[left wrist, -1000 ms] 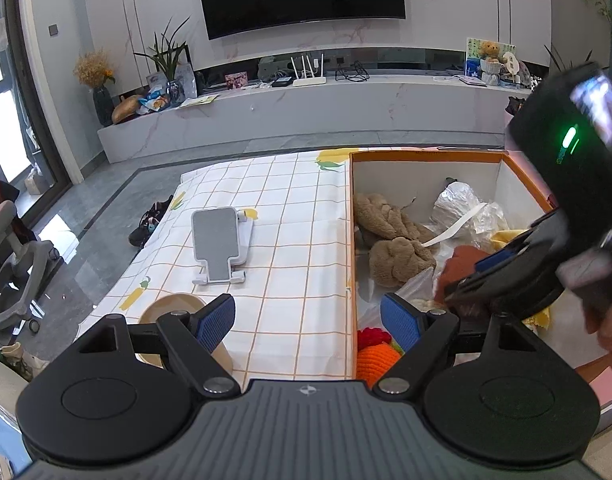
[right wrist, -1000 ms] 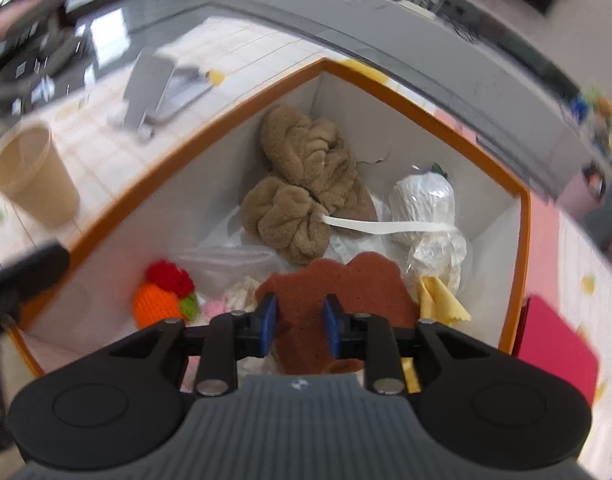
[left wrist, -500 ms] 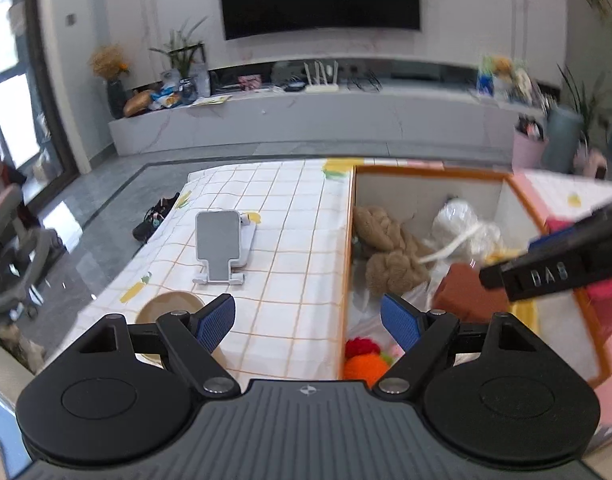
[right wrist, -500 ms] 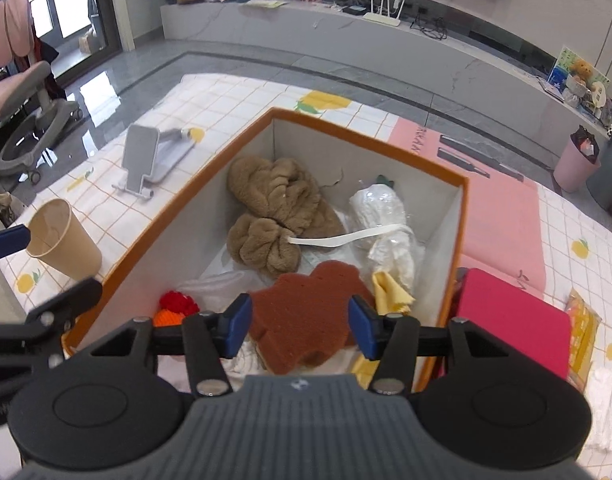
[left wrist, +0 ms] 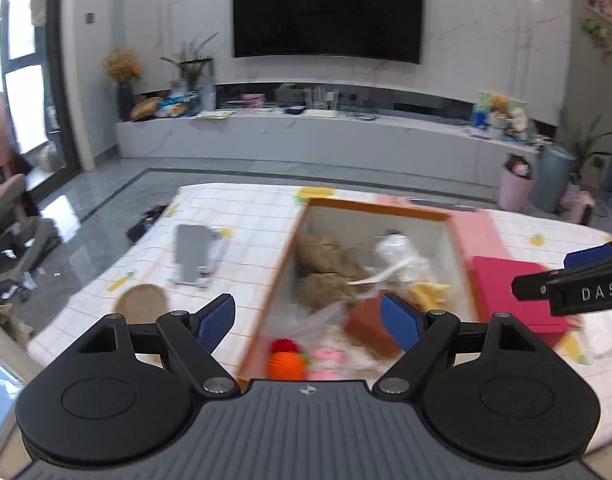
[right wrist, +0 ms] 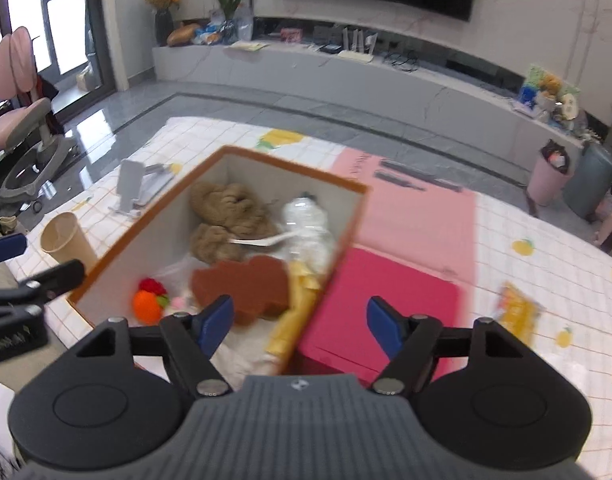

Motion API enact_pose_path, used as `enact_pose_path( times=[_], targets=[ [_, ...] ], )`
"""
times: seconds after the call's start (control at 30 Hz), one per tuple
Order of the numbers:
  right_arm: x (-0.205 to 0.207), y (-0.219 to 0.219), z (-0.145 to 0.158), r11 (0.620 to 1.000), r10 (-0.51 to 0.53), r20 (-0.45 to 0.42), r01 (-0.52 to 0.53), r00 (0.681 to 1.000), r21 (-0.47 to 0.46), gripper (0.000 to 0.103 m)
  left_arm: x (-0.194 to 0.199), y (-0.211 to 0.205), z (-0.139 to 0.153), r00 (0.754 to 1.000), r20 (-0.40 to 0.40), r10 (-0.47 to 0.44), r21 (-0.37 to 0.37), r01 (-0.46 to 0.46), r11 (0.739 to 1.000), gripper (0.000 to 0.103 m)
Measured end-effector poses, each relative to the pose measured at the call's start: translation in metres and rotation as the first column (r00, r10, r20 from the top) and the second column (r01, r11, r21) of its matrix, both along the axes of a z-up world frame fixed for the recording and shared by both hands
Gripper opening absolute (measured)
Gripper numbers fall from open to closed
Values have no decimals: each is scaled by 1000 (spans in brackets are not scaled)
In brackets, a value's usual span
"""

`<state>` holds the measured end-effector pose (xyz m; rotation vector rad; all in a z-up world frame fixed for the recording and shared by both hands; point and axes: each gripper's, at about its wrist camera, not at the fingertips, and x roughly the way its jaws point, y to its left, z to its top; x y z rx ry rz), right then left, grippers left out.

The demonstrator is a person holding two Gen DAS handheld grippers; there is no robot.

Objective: Organize soft objects
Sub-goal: 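Move both tools from the box back toward the white tissue and snack packet, then grasp the yellow snack packet with the left tool while the right tool grasps the white tissue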

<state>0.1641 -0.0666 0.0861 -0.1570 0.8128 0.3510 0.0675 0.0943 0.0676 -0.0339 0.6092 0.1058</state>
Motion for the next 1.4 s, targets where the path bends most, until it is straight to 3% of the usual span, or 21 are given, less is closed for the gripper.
enact_pose_path(
  times=[0.3,0.47,0.57,0.67,0.8,1.1,1.27,1.4],
  targets=[
    [-26,-139,6,978,-207,75,205,975,33,86,-31,-91,5,988,88,-123,65,118,991,97],
    [-33,-215,-23,927,-366,21,363,930,96,88,-31,-141,-12,969,105,-223,78,215,973,97],
    [-31,-244,-53,905,-424,-8,424,906,36,88,-25,-175,-28,956,90,-279,106,269,957,97],
    [-26,-263,-86,900,-437,-14,437,899,-13,88,-19,-206,-45,936,87,-342,123,331,936,97],
    [-14,-293,-127,877,-476,-84,479,875,24,89,-4,-248,-73,904,59,-423,141,412,900,97],
    [39,-302,-162,915,-395,-52,398,917,61,99,27,-311,-141,868,34,-495,234,475,848,97],
    [69,-301,-182,915,-403,-55,402,913,-34,100,52,-323,-167,884,-43,-465,233,461,856,97],
    [80,-308,-190,903,-429,-80,429,900,-21,100,70,-326,-173,887,-48,-460,186,460,868,97]
  ],
)
